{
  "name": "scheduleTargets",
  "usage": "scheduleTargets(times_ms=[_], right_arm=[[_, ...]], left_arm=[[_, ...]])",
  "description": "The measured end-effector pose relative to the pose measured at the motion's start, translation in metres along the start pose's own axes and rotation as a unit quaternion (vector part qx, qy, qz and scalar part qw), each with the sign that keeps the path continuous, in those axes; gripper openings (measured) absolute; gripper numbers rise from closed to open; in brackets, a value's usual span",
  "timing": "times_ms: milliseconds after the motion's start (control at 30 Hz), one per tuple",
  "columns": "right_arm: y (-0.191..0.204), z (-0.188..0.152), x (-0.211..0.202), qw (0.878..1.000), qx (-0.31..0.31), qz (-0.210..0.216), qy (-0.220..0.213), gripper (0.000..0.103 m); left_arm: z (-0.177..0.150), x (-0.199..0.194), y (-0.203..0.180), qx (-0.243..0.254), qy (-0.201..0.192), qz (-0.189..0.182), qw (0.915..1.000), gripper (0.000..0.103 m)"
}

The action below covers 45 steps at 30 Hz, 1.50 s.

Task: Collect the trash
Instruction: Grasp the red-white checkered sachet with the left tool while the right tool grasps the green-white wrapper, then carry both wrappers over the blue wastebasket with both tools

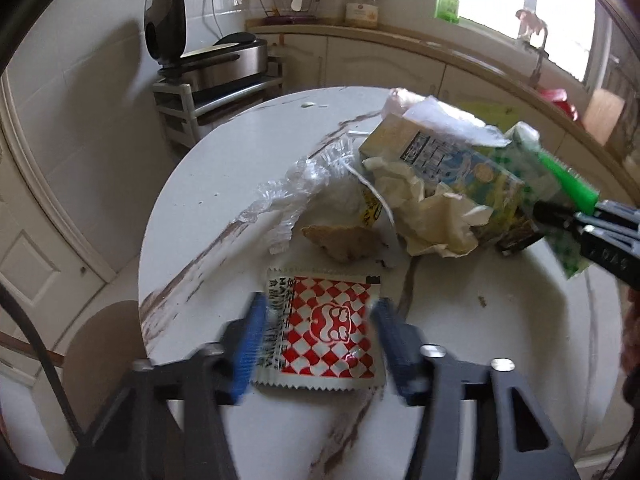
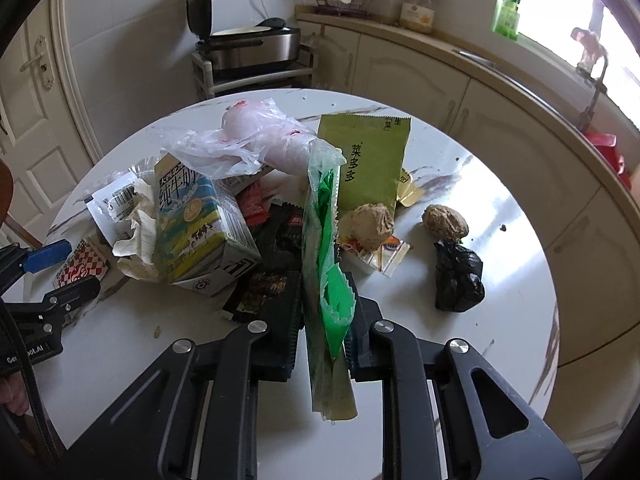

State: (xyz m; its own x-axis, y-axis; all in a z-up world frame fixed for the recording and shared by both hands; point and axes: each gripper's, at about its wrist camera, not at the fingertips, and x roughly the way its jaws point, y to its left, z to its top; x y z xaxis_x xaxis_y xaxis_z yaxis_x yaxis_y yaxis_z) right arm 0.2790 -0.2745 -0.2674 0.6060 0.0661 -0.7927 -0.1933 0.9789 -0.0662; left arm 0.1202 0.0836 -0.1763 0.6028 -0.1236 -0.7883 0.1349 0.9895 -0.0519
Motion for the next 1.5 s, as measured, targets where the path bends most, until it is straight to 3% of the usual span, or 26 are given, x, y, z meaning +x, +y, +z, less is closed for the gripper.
scheduleTargets(times_ms=[33,67,367,633,1067,1267,1500], right_arm=[[-0.001,-0.001,0.0,1.0,0.002,0.004,0.0,0.017],[-0.002,-0.002,-0.001,1.0,0.006,0.008,-0.001,0.017],[-0.017,-0.008,-0.003,0.999,0.033,0.037,0.0,0.017],[-0.029,-0.009,-0.004,0.996,0.059,0.072,-0.005,0.017],[-0.033,-0.014,-0.033,0.996,0.062,0.054,-0.021,0.017],[-0.061,-0.032,-0.074,0.994,0.089,0.044,-0.046,0.017],[-0.13,-0.08,-0.123,0.988,0.146,-0.005,-0.056,0.017]], left_arm=[[0.004,-0.002,0.007,0.006,0.006,0.005,0.9999,0.033],[0.002,-0.004,0.007,0.005,0.009,-0.002,0.9999,0.01],[0.004,0.0,-0.004,0.002,0.006,-0.011,0.9999,0.009],[0.004,-0.005,-0.022,0.019,-0.001,0.011,0.9998,0.009],[0.016,-0.037,-0.063,0.034,-0.043,0.005,0.9985,0.009],[0.023,-0.061,-0.117,0.068,-0.072,-0.037,0.9943,0.009],[0.02,-0.074,-0.223,0.136,-0.08,-0.115,0.9808,0.009]])
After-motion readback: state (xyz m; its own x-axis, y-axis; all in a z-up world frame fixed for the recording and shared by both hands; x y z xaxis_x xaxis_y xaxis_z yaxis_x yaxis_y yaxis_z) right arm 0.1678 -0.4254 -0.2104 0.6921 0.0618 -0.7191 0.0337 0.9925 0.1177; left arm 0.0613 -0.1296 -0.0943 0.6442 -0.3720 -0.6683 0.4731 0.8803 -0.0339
